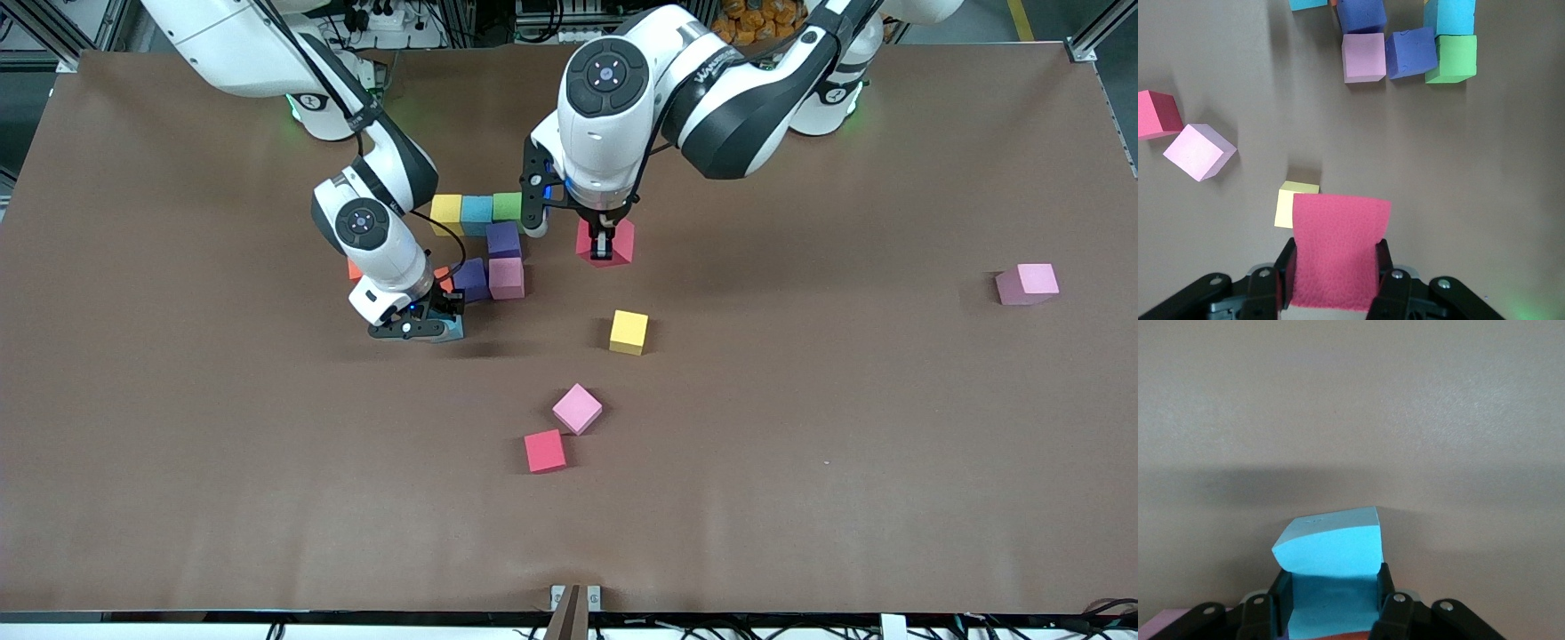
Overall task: Form number 2 with 11 blocks
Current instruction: 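Lower the cyan block onto the orange block and open the right gripper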
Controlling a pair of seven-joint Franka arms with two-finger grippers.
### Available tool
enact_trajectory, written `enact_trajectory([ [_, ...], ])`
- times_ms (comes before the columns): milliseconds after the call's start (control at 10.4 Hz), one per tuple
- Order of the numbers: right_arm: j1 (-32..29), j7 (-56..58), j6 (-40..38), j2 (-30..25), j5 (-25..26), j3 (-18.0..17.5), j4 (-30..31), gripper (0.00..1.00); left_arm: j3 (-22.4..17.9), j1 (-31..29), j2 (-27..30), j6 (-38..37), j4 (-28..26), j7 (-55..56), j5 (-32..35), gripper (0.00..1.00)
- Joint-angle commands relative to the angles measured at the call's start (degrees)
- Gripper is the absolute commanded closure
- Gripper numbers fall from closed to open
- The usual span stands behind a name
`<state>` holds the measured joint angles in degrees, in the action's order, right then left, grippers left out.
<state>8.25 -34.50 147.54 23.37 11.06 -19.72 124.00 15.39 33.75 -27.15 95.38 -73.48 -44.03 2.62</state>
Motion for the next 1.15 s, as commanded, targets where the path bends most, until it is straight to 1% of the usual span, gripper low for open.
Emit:
enact_trajectory([
  [0,0.10,-0.57,0.91,-1.22,-1.22,-0.23,1.77,1.00,-0.27,0.09,0.43,-0.81,-0.09,-1.32,-1.13,0.99],
  [768,0.10,-1.80,-0.41,-1.66,-1.22,-0.23,1.86,1.00,-0.27,0.09,0.34,-0.81,-0.09,-1.32,-1.13,0.99],
  [864,0.10,-1.80,-0.76,-1.83,-1.22,-0.23,1.86,0.96,-0.27,0.09,0.34,-0.81,-0.09,-1.32,-1.13,0.99],
  [960,0.10,-1.80,-0.76,-1.84,-1.22,-0.23,1.86,0.53,-0.27,0.09,0.34,-0.81,-0.09,-1.32,-1.21,0.99],
  [1057,0.10,-1.80,-0.85,-2.01,-1.22,-0.23,1.86,0.01,-0.27,0.00,0.34,-0.72,-0.09,-1.32,-1.13,0.99],
])
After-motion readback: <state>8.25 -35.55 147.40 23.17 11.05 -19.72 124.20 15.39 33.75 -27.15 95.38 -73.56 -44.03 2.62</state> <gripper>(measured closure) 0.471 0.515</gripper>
